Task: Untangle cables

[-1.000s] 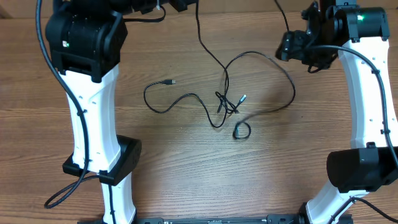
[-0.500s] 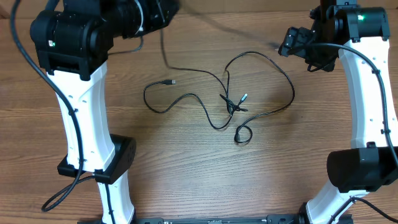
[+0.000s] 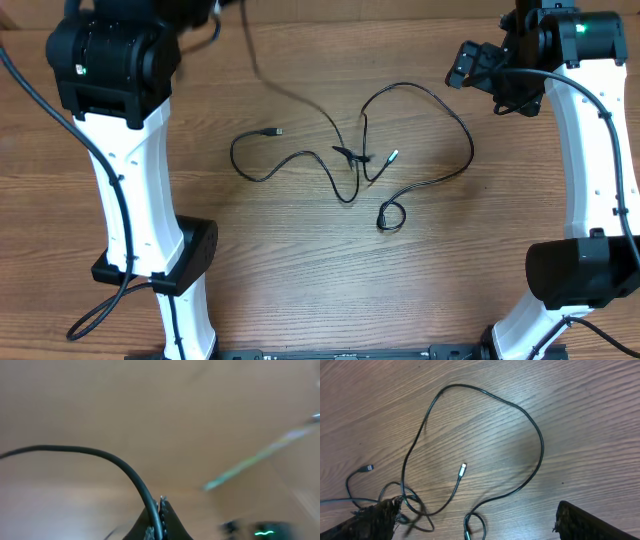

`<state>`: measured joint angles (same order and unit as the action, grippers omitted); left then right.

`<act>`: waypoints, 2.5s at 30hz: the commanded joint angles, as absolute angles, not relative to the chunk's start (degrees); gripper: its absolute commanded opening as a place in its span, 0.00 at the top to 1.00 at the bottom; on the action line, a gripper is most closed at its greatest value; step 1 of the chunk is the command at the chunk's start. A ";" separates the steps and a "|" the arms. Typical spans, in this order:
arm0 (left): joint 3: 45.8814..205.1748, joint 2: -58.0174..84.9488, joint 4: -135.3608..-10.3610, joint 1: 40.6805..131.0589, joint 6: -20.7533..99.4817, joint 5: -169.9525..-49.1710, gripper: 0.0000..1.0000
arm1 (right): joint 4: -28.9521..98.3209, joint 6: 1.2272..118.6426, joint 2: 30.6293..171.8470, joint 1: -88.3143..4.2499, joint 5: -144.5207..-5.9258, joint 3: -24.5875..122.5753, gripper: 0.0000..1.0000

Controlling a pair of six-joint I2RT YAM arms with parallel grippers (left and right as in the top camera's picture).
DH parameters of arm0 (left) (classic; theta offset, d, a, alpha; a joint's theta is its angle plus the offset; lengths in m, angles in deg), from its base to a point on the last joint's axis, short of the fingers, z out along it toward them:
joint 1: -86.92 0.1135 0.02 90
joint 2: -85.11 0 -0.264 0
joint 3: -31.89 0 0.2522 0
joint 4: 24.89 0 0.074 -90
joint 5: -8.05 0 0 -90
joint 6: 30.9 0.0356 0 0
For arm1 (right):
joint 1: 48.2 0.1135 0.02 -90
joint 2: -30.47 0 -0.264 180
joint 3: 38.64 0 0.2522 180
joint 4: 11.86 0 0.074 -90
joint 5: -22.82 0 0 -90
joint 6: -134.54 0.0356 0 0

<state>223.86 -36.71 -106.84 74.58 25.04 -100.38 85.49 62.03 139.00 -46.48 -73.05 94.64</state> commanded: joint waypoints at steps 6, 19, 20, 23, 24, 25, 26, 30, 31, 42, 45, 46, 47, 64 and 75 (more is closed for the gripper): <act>224.41 -33.71 -77.57 74.58 1.21 -119.05 0.96 | 82.72 52.33 137.97 -42.63 -89.03 95.06 0.00; 224.41 -33.71 -66.40 74.71 -5.96 -118.87 0.96 | 78.21 47.45 137.97 -37.02 -88.94 95.06 0.00; 224.41 -33.71 -68.81 74.93 -4.14 -118.63 0.96 | 78.52 47.45 137.97 -37.02 -88.92 95.06 0.00; 224.41 -33.71 -81.55 75.76 3.25 -114.81 0.96 | 79.72 47.45 137.97 -37.17 -87.15 95.06 0.00; 224.41 -33.71 -84.39 75.76 5.10 -113.67 0.96 | 80.03 47.45 137.97 -37.17 -86.62 95.06 0.00; 224.41 -33.71 -87.52 75.76 7.33 -112.16 0.96 | 80.44 47.45 137.97 -37.17 -85.92 95.06 0.00; 224.41 -33.71 -93.22 75.76 10.59 -109.02 0.96 | 80.99 47.43 137.97 -37.17 -85.18 95.06 0.00; 224.39 -33.71 -102.44 75.76 16.99 -101.85 0.96 | 81.53 47.45 137.97 -37.17 -85.03 95.06 0.00; 224.39 -33.71 -104.17 75.76 17.65 -100.49 0.96 | 81.51 47.45 137.97 -37.17 -85.03 95.06 0.00; 224.32 -33.71 -118.97 76.68 31.05 -82.83 0.96 | 81.95 47.63 137.97 -37.17 -85.22 95.06 0.00; 224.26 -33.73 -119.89 79.28 34.26 -81.17 0.96 | 81.71 47.63 137.97 -37.17 -85.24 95.06 0.00; 224.26 -33.73 -119.75 80.55 34.02 -81.43 0.96 | 81.60 47.65 137.97 -37.17 -85.24 95.06 0.00; 224.26 -33.73 -119.47 81.73 33.08 -81.76 0.96 | 81.51 47.65 137.97 -37.17 -85.24 95.06 0.00; 224.19 -42.85 -95.65 94.91 17.08 -75.75 0.96 | 81.88 47.67 137.97 -37.15 -85.29 95.06 0.00; 224.15 -51.77 -98.03 103.02 14.94 -89.54 0.96 | 81.91 47.65 137.97 -37.15 -85.27 93.81 0.00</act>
